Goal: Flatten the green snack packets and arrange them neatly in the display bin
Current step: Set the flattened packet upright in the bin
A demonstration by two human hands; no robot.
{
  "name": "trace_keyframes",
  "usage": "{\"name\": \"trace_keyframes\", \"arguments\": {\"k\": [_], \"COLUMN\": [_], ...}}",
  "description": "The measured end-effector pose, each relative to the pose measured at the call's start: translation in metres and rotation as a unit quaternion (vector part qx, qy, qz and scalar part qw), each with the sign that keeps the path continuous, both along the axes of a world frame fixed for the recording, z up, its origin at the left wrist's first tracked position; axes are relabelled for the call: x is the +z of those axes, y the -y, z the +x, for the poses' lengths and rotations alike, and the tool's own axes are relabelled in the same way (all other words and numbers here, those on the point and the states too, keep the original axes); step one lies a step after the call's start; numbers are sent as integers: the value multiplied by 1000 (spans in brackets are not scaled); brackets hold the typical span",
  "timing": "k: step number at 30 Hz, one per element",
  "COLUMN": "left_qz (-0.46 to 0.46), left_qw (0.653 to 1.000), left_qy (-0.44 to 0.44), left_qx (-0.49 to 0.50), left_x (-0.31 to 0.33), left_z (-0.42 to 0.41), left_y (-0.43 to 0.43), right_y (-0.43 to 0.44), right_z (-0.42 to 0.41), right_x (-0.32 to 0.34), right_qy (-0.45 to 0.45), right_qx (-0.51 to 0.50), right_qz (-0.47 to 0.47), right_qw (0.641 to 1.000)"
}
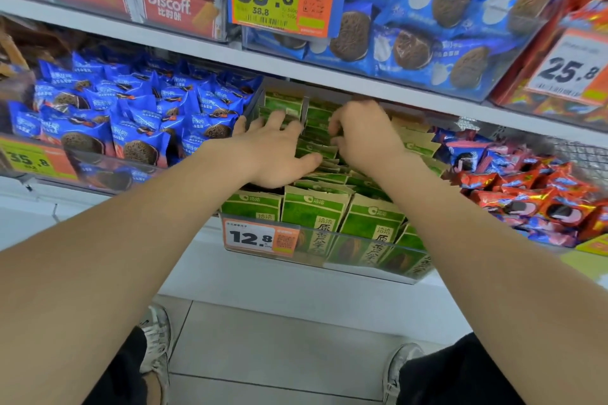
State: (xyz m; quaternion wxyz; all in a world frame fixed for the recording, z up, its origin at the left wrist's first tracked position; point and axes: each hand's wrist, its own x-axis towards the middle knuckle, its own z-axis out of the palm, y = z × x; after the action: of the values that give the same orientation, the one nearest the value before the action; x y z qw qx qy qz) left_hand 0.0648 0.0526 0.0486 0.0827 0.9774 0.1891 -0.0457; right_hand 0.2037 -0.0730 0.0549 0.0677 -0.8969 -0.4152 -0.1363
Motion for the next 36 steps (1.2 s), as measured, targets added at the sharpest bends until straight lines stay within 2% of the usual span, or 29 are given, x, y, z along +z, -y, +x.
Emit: {"name": "trace_keyframes", "arguments": {"k": [4,10,15,18,24,27,29,32,36], "left_qz": [0,-3,-9,-6,-6,0,4,7,-34], "left_qw": [999,999,999,999,999,998,998,999,998], "left_qy": [-46,-41,-35,-44,-51,-62,-59,-43,27], "left_qx": [-4,-1,2,1,4,7,6,1,-48], "left_x": [2,1,1,0,3,3,4,7,7], "left_z": [-4,-5,-6,-7,-5,-4,-3,-1,-1], "left_y": [-2,-1,0,1,1,0,1,0,-13], "right_y": [-7,-29,-34,-38,-41,-31,-21,-6,5], "right_z": [0,14,19,23,22,18,16,6,-2], "right_x": [0,5,-4,-5,1,3,5,9,11], "right_qy": [-2,-6,7,-12,-80,-136,-142,-104,14], "right_qx": [-20,-21,-64,-75,18,56,84,115,59], "right_qz": [-27,-94,-22,-17,-109,-98,-71,-24,-68], "right_qw": [999,995,998,997,991,984,984,988,996]}}
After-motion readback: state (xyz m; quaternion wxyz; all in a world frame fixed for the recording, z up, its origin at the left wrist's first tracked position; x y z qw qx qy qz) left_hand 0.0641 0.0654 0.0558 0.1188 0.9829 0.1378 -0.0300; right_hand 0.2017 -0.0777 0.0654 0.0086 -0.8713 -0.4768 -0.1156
